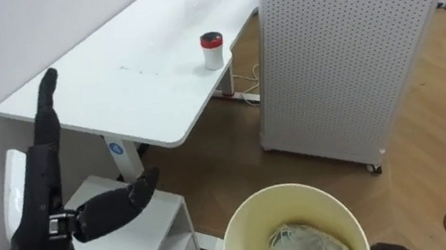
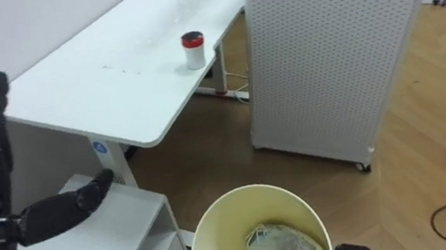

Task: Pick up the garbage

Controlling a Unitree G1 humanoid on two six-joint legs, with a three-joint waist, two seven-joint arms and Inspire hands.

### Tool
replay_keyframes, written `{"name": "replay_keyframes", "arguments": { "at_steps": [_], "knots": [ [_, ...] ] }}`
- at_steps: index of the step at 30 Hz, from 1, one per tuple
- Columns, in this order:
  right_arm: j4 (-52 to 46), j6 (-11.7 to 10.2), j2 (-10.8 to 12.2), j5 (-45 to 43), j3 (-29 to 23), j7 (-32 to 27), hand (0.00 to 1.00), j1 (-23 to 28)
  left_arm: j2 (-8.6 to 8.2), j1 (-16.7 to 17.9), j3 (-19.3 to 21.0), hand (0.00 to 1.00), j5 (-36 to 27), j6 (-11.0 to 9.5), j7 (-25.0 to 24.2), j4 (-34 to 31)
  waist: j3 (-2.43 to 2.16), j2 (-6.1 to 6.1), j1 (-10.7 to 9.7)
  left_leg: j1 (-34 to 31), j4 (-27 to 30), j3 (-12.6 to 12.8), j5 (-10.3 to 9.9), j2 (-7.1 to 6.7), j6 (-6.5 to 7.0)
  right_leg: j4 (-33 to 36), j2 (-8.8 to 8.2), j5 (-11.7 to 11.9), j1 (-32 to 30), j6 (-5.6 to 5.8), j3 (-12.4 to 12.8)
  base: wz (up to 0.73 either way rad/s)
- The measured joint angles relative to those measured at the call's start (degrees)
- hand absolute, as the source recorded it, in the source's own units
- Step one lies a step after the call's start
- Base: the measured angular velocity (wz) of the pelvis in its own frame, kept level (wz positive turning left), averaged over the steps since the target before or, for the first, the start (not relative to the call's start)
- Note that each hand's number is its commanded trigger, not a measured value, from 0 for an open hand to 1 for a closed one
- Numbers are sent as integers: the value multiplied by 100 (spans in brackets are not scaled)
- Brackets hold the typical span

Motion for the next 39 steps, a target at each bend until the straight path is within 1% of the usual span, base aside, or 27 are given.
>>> {"name": "replay_keyframes", "arguments": {
  "at_steps": [1,2,4,6,7,9,10,11,13,14,16,17,22,25,27,28,29,30,31,32,33,34,35,36,37,38,39],
  "knots": [
    [-5,0,0,-49,-2,15,100,1,0,30,0,0,2,-77,36,0,-1,2,-15,6,-1,-4,9,-1,-15,-1,12,13,-5,-17,22,-23],
    [-6,0,1,-70,-16,34,100,4,-1,44,-2,0,3,-110,38,0,-2,3,-35,10,-3,-4,11,-1,-17,0,18,18,-7,-22,32,-16],
    [-139,0,2,-183,-101,38,100,91,0,65,-3,0,1,-198,53,0,-2,2,-33,20,-50,-13,22,-6,-36,-8,75,72,-53,-34,147,-20],
    [-293,-1,5,-226,-136,41,100,178,0,118,-1,0,1,-239,72,1,-1,1,-35,9,-64,-94,28,-19,-44,-22,94,112,-85,-52,179,-18],
    [-301,-1,7,-256,-136,50,100,178,0,142,-2,0,3,-239,71,4,0,-3,-44,13,-65,-121,28,-23,-44,-30,103,120,-84,-56,195,-18],
    [-303,-3,16,-324,-140,102,100,178,1,158,-11,0,3,-239,62,7,2,-11,-66,21,-65,-190,29,-25,-45,-116,178,193,-69,-60,316,-22],
    [-302,-3,27,-372,-140,113,100,180,2,159,-10,0,3,-239,61,8,13,-27,-80,21,-65,-290,29,-39,-45,-131,192,220,-65,-70,336,-18],
    [-302,-3,32,-404,-140,124,100,184,2,160,-10,0,-1,-239,56,8,24,-43,-93,16,-67,-315,29,-44,-44,-137,196,225,-54,-67,343,-7],
    [-302,-2,76,-441,-145,176,100,211,2,174,-10,0,-3,-239,41,8,43,-76,-170,12,-129,-412,30,-45,-45,-216,242,259,-14,-13,406,-2],
    [-302,-1,80,-450,-145,188,100,212,2,177,-10,0,-3,-239,41,8,44,-80,-171,19,-159,-411,29,-51,-45,-219,260,268,-27,-1,446,-16],
    [-301,1,81,-486,-168,245,100,227,2,188,-8,0,4,-238,42,7,38,-79,-169,6,-192,-401,30,-60,-47,-278,286,359,-36,-52,499,-16],
    [-301,1,81,-486,-171,245,100,232,2,187,-8,0,3,-239,43,7,38,-79,-172,6,-196,-397,31,-60,-47,-284,288,368,-37,-57,505,-6],
    [-300,1,81,-485,-171,240,100,283,3,187,-15,0,-1,-239,63,8,27,-62,-174,6,-134,-405,24,-77,-35,-181,286,376,-87,-68,530,-9],
    [-296,1,131,-485,-167,221,100,282,4,184,-21,0,-14,-240,62,44,28,-53,-184,8,-15,-428,25,-123,-33,-90,243,341,-97,-62,545,-7],
    [-291,1,199,-484,-167,209,100,283,1,184,-43,0,-11,-239,56,109,37,-66,-249,17,63,-442,16,-207,-18,124,154,227,-138,-14,550,6],
    [-281,1,221,-473,-167,209,100,282,3,179,-104,0,-12,-240,59,116,36,-65,-260,11,86,-444,-12,-241,31,212,127,192,-183,11,565,0],
    [-267,1,243,-470,-169,209,100,272,2,173,-138,0,-12,-243,58,124,46,-79,-281,0,120,-439,-29,-270,60,254,107,169,-216,23,579,0],
    [-214,7,293,-478,-169,200,100,243,0,171,-201,0,-12,-247,58,181,54,-108,-322,-61,234,-464,-47,-332,94,363,57,143,-260,57,608,5],
    [-214,7,330,-482,-170,181,100,238,0,164,-271,0,-8,-247,58,204,54,-110,-350,-154,316,-494,-72,-372,158,404,12,164,-330,97,603,7],
    [-213,11,347,-480,-169,176,100,239,1,148,-292,0,-2,-248,55,213,51,-106,-346,-221,327,-495,-83,-381,200,403,10,193,-375,123,591,6],
    [-213,19,372,-476,-172,177,100,239,-1,84,-302,0,-4,-249,52,246,50,-106,-348,-345,356,-461,-98,-382,251,401,10,281,-459,190,590,-8],
    [-198,54,379,-477,-175,183,100,237,-4,33,-292,0,4,-249,60,284,72,-69,-240,-398,360,-284,-91,-298,307,548,-47,328,-542,261,543,-19],
    [-153,65,373,-478,-184,188,100,247,-40,33,-294,0,8,-250,61,324,83,-35,-184,-351,362,-165,-95,-262,310,950,-162,198,-583,264,373,-22],
    [9,69,346,-480,-183,192,100,260,-84,39,-316,0,-7,-250,61,383,71,-18,-149,-230,303,121,-90,-222,293,1620,-445,-165,-517,345,49,-10],
    [79,76,338,-480,-178,189,100,260,-82,39,-323,0,-13,-251,62,380,68,-27,-137,-187,299,233,-96,-228,279,1780,-618,-315,-451,410,-46,-19],
    [121,114,322,-481,-167,176,100,258,-60,21,-301,0,-11,-270,76,369,52,-82,-50,-187,380,351,-144,-295,271,1762,-813,-513,-382,592,-63,-36],
    [120,123,286,-481,-112,162,100,248,-55,13,-259,0,0,-274,78,385,84,-65,34,-246,554,395,-232,-309,257,1619,-792,-585,-400,524,-131,-44]
  ]
}}
